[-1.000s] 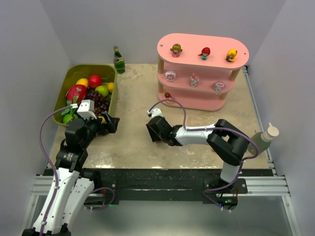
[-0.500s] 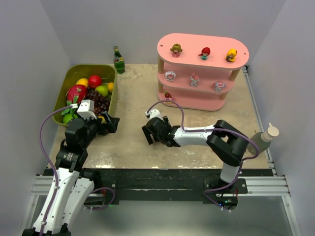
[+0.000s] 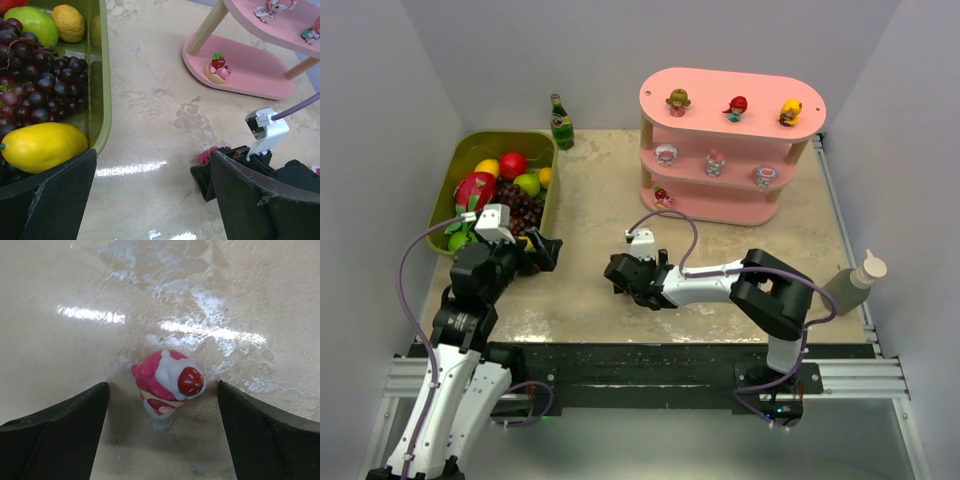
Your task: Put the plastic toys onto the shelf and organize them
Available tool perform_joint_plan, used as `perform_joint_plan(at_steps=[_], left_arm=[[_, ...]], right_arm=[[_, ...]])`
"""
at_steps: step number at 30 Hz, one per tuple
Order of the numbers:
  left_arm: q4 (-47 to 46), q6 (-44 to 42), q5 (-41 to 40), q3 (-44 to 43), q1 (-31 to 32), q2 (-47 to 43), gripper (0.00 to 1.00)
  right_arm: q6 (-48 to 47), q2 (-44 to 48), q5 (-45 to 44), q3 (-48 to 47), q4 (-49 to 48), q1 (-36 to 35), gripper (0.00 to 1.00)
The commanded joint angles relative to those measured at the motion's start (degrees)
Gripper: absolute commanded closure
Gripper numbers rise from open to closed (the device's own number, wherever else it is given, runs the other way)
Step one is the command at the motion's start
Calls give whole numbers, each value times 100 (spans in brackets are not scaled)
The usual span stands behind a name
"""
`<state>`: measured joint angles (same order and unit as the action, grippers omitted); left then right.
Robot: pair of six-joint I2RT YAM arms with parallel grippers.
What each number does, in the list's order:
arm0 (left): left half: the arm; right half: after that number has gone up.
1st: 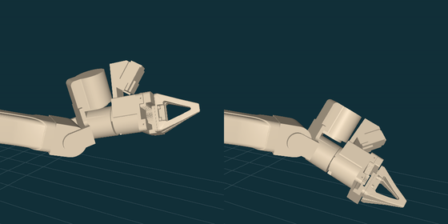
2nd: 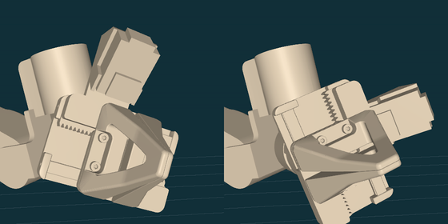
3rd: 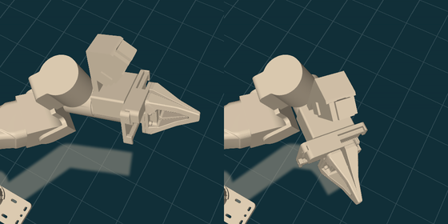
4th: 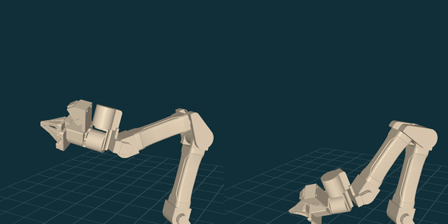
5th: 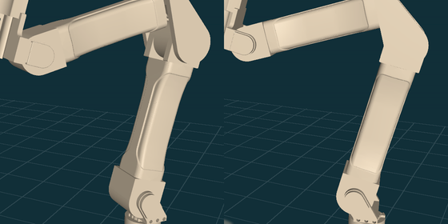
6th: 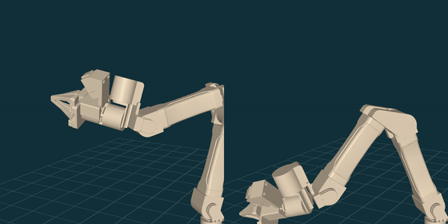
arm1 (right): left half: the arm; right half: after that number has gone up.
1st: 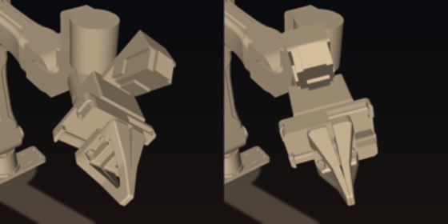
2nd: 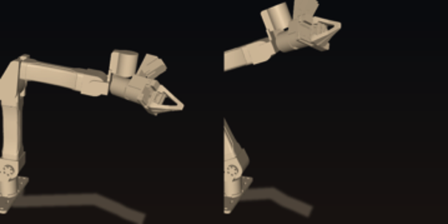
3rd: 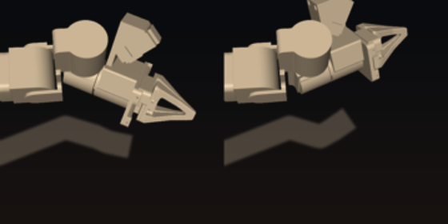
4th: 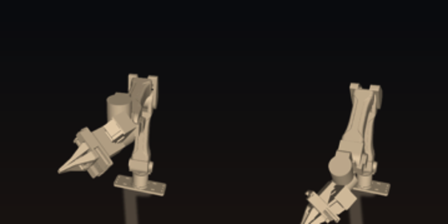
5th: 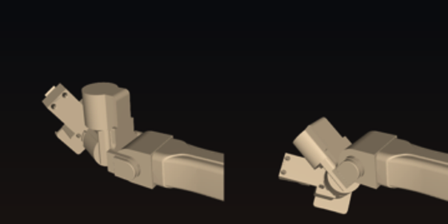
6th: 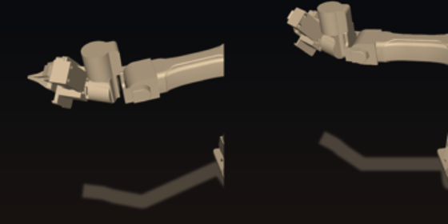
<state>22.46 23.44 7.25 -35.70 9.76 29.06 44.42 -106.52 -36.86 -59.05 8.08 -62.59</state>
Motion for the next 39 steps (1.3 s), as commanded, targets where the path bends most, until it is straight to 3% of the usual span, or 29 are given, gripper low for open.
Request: perform_joint_plan(at_steps=[1, 11, 17, 24, 28, 29, 33, 39], left_arm=[[-5, 55, -21, 37, -27, -85, 0], [-13, 55, -13, 37, -27, -67, 0], [-22, 46, 22, 46, -27, -67, 1], [-31, 38, 49, 46, -27, -23, 0], [-31, 46, 49, 46, -27, 3, 0], [-31, 46, 49, 46, -27, 3, 0], [-31, 46, 49, 46, -27, 3, 0], [-48, 46, 75, 55, -27, 30, 0]], right_arm=[[1086, -597, -225, 183, 678, 36, 9], [1954, -1257, -392, 104, 642, -174, 32], [2501, -1925, -401, -283, 1187, -482, 31], [2615, -1802, -357, -19, 1108, -500, 29], [2712, -1776, -295, 104, 1056, -500, 33], [2755, -1758, -287, 139, 1047, -500, 36], [2747, -1776, -251, 104, 1064, -509, 62], [2624, -1688, -558, 51, 1117, -456, 88]])
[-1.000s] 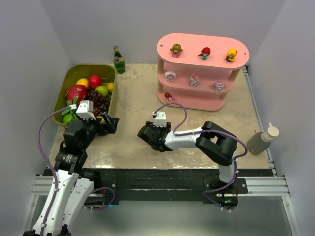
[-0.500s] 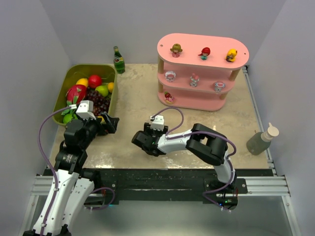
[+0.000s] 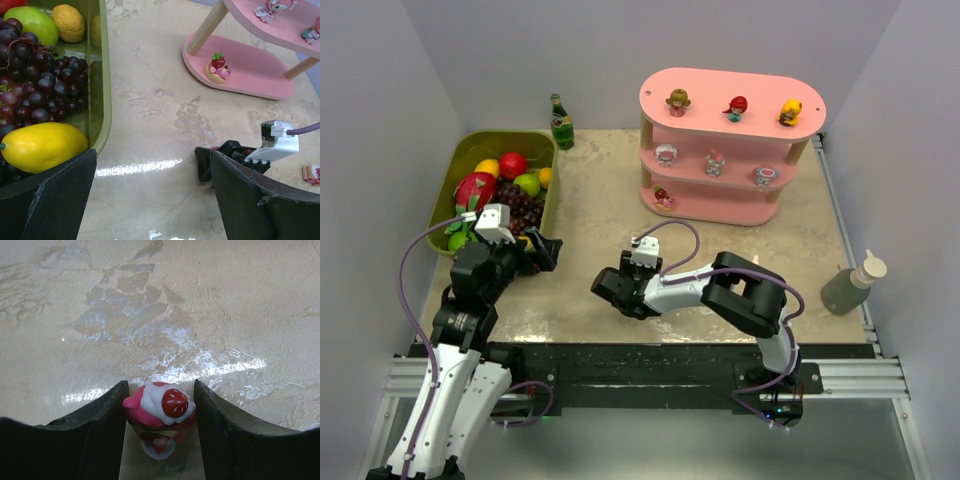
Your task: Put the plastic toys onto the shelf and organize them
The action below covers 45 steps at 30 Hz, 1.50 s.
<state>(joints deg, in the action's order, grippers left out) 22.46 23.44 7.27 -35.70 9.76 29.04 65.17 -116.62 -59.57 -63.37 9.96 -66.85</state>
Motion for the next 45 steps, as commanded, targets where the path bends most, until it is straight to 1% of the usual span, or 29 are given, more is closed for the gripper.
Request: perform_joint_plan(at_steps=[1, 4, 6, 7, 10, 18, 19, 21, 22, 25, 32, 39, 45], left_arm=[[-49, 46, 73, 55, -27, 41, 1], [-40, 46, 73, 55, -27, 67, 0], [-49, 46, 82, 55, -27, 67, 0], [-49, 46, 82, 55, -27, 76, 0], [-57, 38, 117, 55, -27, 120, 0], [-57, 38, 135, 55, -27, 173, 0], [-57, 29, 135, 55, -27, 181, 0], [-57, 38, 126, 46, -27, 164, 0], [-57, 38, 126, 55, -27, 164, 0], [-48, 38, 117, 55, -27, 172, 0], [-49, 38, 108, 55, -27, 208, 0], [-49, 46, 99, 55, -27, 243, 0], [-49, 38, 99, 55, -27, 278, 0]], right_arm=[[489, -635, 1642, 484, 894, 14, 91], [164, -372, 1422, 624, 693, 338, 94], [-178, -152, 1317, 852, 368, 723, 96], [-345, 93, 1282, 949, 36, 839, 96], [-890, 437, 992, 1187, -370, 1182, 97], [-1805, 754, 710, 1143, -898, 1973, 97], [-2102, 789, 693, 1143, -1151, 2035, 97], [-2402, 877, 657, 1126, -1381, 2175, 97], [-2760, 904, 666, 1117, -1687, 2220, 97], [-3272, 957, 719, 1021, -2137, 2387, 97], [-3809, 930, 701, 765, -2507, 2677, 97], [-4029, 878, 781, 581, -2692, 2809, 97], [-4135, 1009, 816, 695, -3078, 2844, 97]])
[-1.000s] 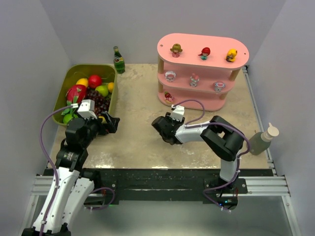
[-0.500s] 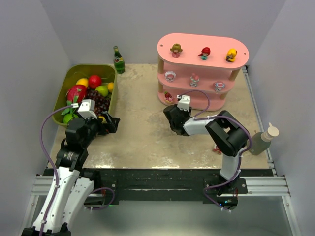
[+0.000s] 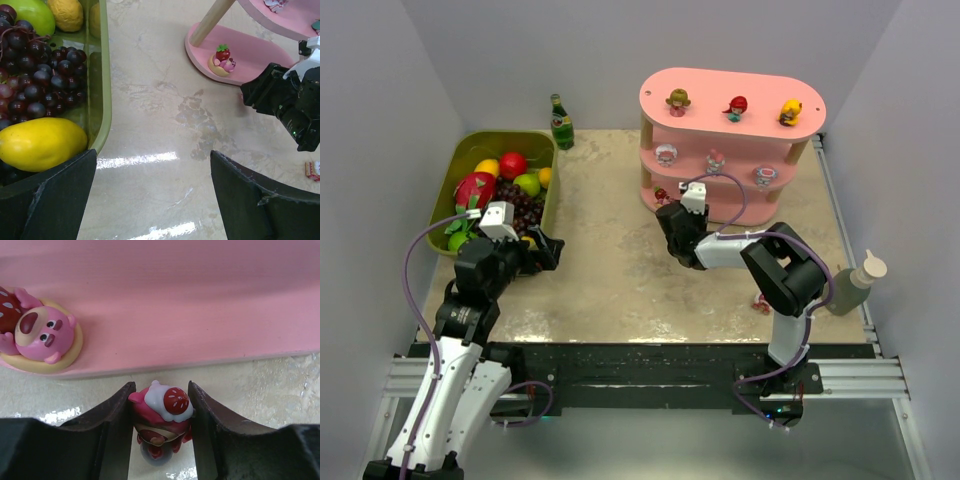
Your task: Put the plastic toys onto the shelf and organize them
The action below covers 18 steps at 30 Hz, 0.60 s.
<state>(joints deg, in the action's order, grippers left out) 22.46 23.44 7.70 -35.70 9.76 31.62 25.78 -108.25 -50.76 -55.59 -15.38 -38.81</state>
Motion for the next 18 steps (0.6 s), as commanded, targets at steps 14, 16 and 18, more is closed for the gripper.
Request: perform_joint_plan(at_steps=[14, 16, 18], left_arm=[[-49, 38, 56, 55, -27, 38, 0], [-49, 38, 56, 55, -27, 46, 0], [-49, 38, 56, 55, -27, 38, 0]], right_arm=[[-214, 128, -74, 137, -1178, 224, 97], [-223, 32, -39, 102, -1135, 259, 97], [-231, -21, -39, 92, -1126, 295, 97]])
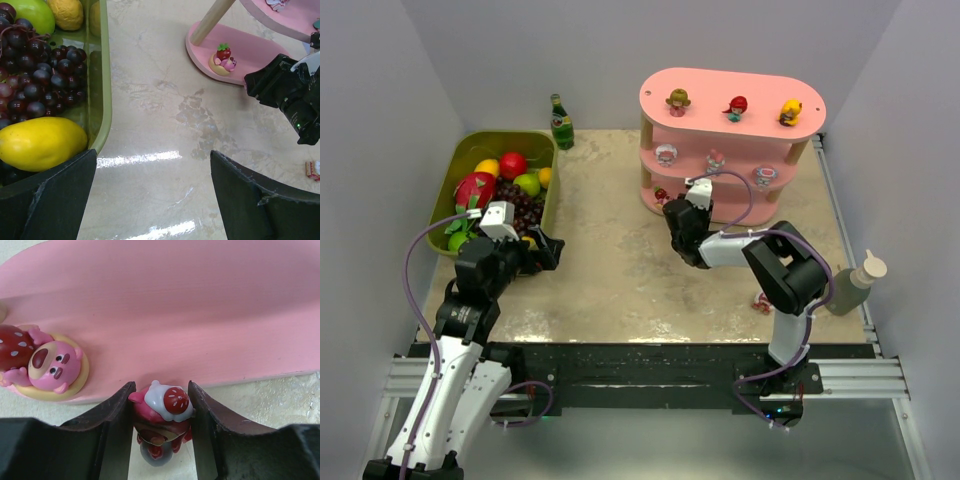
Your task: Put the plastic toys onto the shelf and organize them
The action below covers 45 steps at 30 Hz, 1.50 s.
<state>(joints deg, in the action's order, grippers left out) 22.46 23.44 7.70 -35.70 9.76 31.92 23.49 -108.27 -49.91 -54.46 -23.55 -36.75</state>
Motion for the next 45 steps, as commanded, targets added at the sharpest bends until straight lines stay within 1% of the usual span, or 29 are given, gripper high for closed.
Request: perform_joint_plan(at_steps=[1, 6, 13, 15, 17, 19, 23, 24, 27, 30, 31, 34, 41, 45], left_arm=[[-49, 46, 56, 55, -27, 16, 0], [-49, 46, 47, 55, -27, 25, 0], [-49, 46, 56, 55, -27, 42, 0], [-40, 55, 38, 55, -27, 42, 0], [-40, 55, 38, 55, -27, 33, 0], [-40, 55, 29, 55, -27, 33, 0], [-40, 55, 29, 55, -35, 25, 0], [-31, 55, 29, 46, -27, 25, 0], [-31, 55, 29, 55, -27, -2, 0], [-40, 55, 21, 55, -27, -19, 0], [-31, 64, 29, 55, -27, -19, 0], [-31, 55, 29, 55, -27, -19, 0], [-31, 55, 29, 55, -27, -37, 0], [-31, 55, 29, 55, -27, -46, 0]], right_arm=[[-2, -28, -116, -12, -325, 107, 97], [86, -72, -2, 67, -369, 239, 98], [191, -159, 78, -82, -141, 327, 97], [218, -195, 78, -126, -45, 344, 95], [279, -203, 34, -162, 8, 344, 90], [516, -169, -159, -144, 157, 344, 87], [640, -177, -203, -135, 193, 353, 81], [709, -203, -212, -249, 358, 353, 79], [903, -326, -326, -460, 745, 371, 71], [991, -309, -370, -434, 782, 379, 65], [1000, -300, -388, -426, 782, 379, 61], [1096, -309, -449, -469, 896, 379, 55], [1185, -388, -564, -610, 1124, 379, 44], [1176, -432, -581, -698, 1230, 379, 43]])
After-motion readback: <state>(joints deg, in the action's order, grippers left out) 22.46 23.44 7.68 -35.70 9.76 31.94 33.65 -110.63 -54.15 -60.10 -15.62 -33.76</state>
